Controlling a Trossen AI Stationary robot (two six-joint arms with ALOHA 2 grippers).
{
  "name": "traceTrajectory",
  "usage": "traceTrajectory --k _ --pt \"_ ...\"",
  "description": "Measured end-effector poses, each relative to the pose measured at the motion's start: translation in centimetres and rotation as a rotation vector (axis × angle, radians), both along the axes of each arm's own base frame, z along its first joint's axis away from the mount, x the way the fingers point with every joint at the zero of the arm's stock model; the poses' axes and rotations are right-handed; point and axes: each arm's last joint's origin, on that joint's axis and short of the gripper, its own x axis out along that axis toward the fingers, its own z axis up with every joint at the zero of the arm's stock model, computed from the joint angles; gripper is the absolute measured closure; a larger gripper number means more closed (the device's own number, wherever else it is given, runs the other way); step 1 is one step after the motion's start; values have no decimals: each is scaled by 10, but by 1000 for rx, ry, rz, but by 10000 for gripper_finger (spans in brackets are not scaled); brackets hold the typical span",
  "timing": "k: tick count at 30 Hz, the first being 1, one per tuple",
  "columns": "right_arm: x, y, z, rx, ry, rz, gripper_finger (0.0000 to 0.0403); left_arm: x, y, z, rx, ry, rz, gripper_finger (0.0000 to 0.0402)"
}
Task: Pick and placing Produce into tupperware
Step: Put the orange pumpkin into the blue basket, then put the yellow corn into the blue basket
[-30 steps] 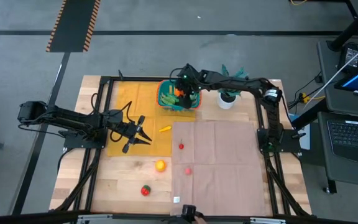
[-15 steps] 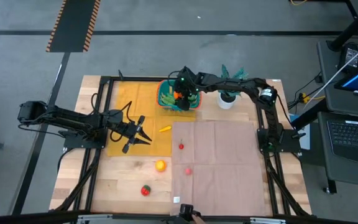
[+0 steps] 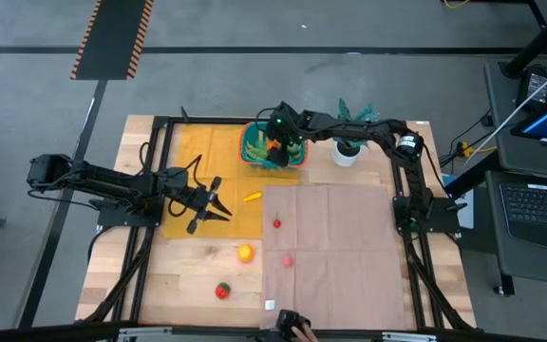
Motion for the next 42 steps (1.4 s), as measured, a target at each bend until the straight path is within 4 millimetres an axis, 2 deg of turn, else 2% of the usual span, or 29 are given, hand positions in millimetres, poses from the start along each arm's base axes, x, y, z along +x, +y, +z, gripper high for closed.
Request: traceTrajectory --k 11,16,25,28,31,33,37,42 --pt "2 6 2 -33 19 10 65 0 0 0 18 -7 -4 335" --pt "-2 13 17 -39 12 21 64 0 0 0 18 -6 -4 335" --pt "-23 27 80 -37 -116 -5 64 0 1 0 22 -5 19 335" --pt "-31 41 102 -40 -146 26 64 0 2 0 29 -3 51 335" --pt "-36 61 116 -40 -168 65 63 0 2 -1 25 2 61 335" --pt "-38 76 113 -32 -170 93 63 0 2 -1 24 3 61 335" --pt "-47 109 92 -94 -151 72 63 0 2 -1 6 9 65 335" --pt "-68 148 67 -135 -300 68 63 0 2 -1 1 11 66 335"
